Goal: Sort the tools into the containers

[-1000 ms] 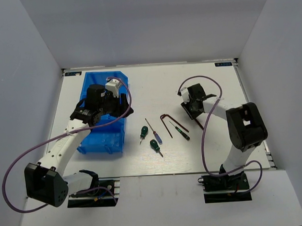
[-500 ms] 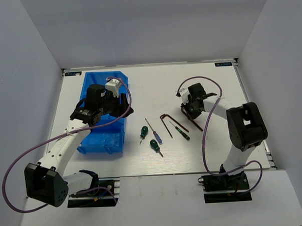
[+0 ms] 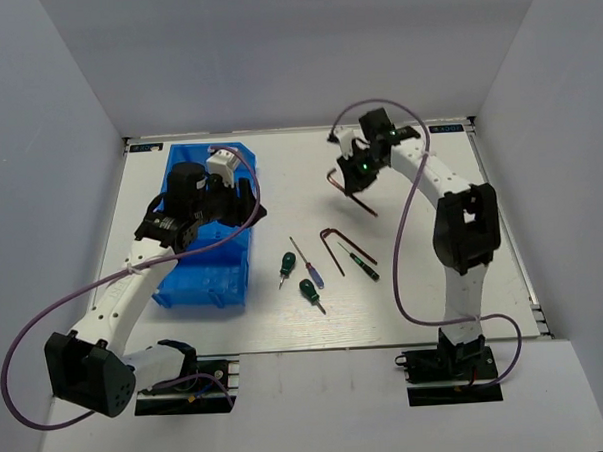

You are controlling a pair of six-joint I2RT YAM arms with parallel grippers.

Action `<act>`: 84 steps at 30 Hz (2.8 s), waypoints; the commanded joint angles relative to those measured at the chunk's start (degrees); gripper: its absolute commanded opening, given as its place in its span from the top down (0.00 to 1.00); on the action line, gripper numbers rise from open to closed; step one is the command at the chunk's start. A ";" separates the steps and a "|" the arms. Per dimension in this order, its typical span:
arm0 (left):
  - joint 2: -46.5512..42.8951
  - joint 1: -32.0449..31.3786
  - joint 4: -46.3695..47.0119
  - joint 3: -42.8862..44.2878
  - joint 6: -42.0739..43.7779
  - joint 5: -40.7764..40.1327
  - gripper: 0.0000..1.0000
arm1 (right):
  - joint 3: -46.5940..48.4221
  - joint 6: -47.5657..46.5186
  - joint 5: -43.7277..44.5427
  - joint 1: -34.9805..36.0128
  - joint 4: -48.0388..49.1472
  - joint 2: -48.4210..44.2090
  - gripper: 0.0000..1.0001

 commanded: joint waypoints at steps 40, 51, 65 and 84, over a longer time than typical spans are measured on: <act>-14.94 -0.23 1.97 1.08 -4.54 -2.65 0.36 | 39.44 6.75 -4.60 20.70 70.27 35.25 1.00; -15.56 -0.23 1.44 0.02 -5.07 -2.11 0.36 | 36.56 6.30 -1.44 22.29 71.49 38.32 1.00; -12.66 -0.23 0.12 0.11 -7.44 -2.64 0.38 | 24.95 7.80 -1.88 20.10 68.78 25.41 0.60; 3.40 -2.59 -2.25 -4.02 -6.21 4.39 0.42 | -0.60 -1.86 8.85 7.27 -9.01 -5.26 0.56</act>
